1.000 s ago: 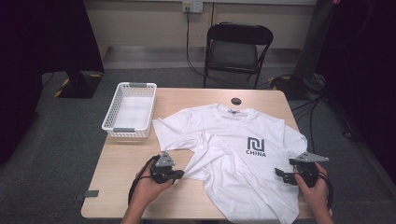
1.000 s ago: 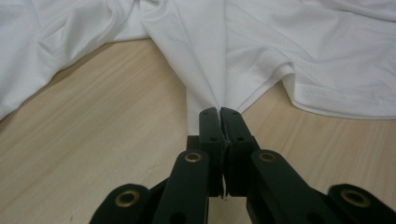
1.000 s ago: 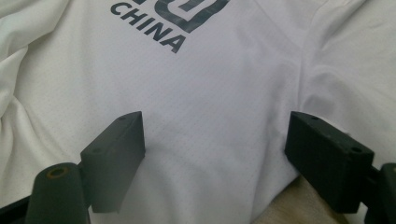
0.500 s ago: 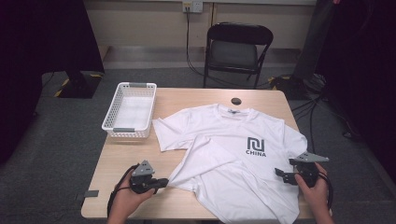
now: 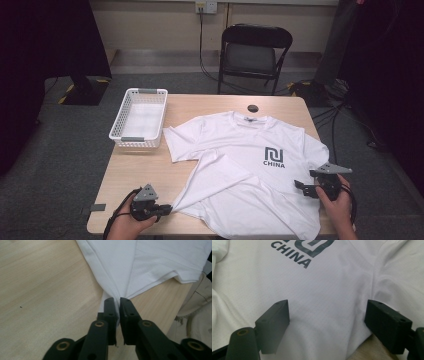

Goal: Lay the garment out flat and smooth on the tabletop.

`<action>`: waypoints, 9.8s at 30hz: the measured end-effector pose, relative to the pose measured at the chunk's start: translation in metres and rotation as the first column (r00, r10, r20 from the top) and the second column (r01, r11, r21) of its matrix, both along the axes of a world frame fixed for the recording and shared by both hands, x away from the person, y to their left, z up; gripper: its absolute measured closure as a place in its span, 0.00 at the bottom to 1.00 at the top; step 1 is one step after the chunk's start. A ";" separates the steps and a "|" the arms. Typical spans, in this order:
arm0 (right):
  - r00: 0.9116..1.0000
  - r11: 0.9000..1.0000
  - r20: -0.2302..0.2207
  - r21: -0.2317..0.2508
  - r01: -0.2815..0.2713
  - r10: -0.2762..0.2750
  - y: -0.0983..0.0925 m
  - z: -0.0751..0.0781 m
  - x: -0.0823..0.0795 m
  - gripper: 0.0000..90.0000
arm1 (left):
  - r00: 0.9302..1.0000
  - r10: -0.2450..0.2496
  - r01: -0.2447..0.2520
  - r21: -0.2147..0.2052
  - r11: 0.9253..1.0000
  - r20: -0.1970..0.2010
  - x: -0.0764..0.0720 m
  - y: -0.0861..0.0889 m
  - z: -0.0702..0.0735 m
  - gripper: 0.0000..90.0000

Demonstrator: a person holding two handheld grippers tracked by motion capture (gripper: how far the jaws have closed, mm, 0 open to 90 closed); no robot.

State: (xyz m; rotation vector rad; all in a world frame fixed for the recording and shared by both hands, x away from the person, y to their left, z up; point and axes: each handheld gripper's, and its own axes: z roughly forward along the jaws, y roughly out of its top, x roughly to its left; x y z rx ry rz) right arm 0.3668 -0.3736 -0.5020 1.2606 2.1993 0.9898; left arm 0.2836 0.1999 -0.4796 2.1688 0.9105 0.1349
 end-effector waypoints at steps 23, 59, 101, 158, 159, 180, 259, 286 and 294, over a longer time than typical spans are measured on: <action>1.000 1.000 0.000 0.000 0.000 0.000 0.000 0.000 0.000 0.21 | 0.975 0.188 -0.186 -0.027 0.982 0.117 0.094 -0.066 -0.010 0.50; 1.000 1.000 0.000 0.000 0.000 0.000 0.000 0.000 0.000 0.21 | 1.000 0.022 -0.021 0.048 0.999 -0.004 0.029 -0.055 -0.007 0.99; 1.000 1.000 0.000 0.000 -0.001 0.001 0.000 0.000 0.000 0.21 | 0.981 0.192 -0.192 0.045 0.980 -0.009 0.069 -0.056 -0.007 0.99; 1.000 1.000 -0.006 0.003 -0.025 0.025 -0.002 0.000 0.001 0.20 | 0.963 0.263 -0.263 0.004 0.965 0.064 0.068 -0.040 0.002 0.70; 1.000 1.000 -0.005 0.003 -0.026 0.026 -0.002 0.000 0.001 0.20 | 0.963 0.262 -0.263 0.012 0.965 0.055 0.073 -0.043 0.000 0.75; 0.999 0.999 -0.049 0.032 0.012 -0.011 -0.031 0.011 -0.061 0.49 | 0.972 0.232 -0.232 -0.012 0.973 0.044 0.033 -0.033 0.002 0.67; 0.993 0.994 -0.019 -0.005 -0.113 0.113 -0.018 -0.001 -0.035 0.11 | 0.973 0.086 -0.084 -0.019 0.996 0.212 0.048 0.002 0.008 0.17; 0.993 0.994 -0.019 -0.005 -0.114 0.114 -0.018 -0.001 -0.035 0.11 | 0.977 0.105 -0.106 -0.004 0.994 0.186 0.046 0.029 0.000 0.17; 0.993 0.994 -0.019 -0.005 -0.113 0.113 -0.018 -0.001 -0.035 0.11 | 0.977 0.116 -0.117 -0.007 0.993 0.177 0.046 0.034 -0.003 0.17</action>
